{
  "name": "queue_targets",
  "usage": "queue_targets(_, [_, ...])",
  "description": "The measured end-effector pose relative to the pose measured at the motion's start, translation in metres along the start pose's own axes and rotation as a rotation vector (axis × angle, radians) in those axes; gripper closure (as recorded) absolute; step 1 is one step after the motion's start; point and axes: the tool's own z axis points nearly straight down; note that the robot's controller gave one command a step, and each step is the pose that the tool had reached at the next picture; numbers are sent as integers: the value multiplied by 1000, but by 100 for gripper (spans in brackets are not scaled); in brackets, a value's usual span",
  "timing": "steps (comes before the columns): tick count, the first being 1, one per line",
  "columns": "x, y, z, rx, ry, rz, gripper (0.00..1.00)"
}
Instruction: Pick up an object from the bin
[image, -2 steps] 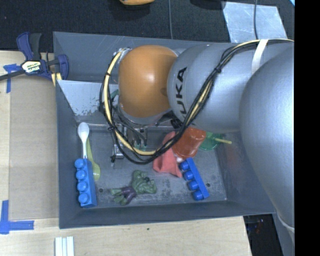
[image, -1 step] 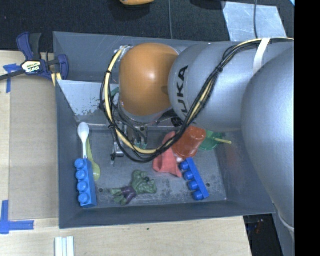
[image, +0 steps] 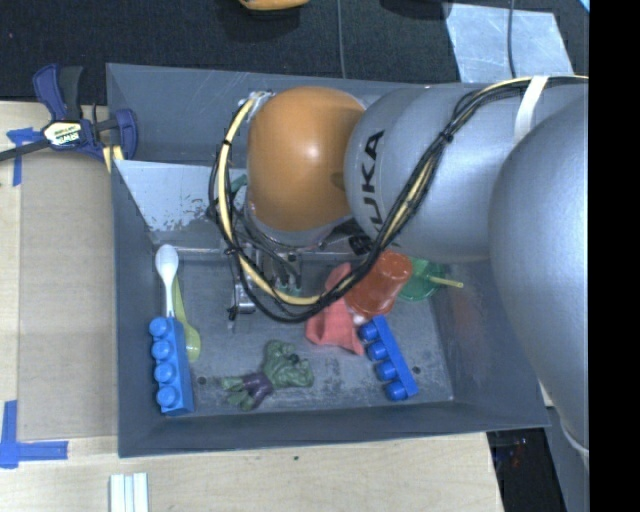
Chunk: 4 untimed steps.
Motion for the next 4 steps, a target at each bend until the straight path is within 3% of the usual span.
queue_targets(1, [-2,-9,-8,7,5,13,0])
queue_targets(2, [6,-27,-10,1,-1,-250,0])
queue_targets(3, [1,-69,-9,1,-3,-194,0])
queue_targets(4, [-11,-105,31,2,-4,-276,0])
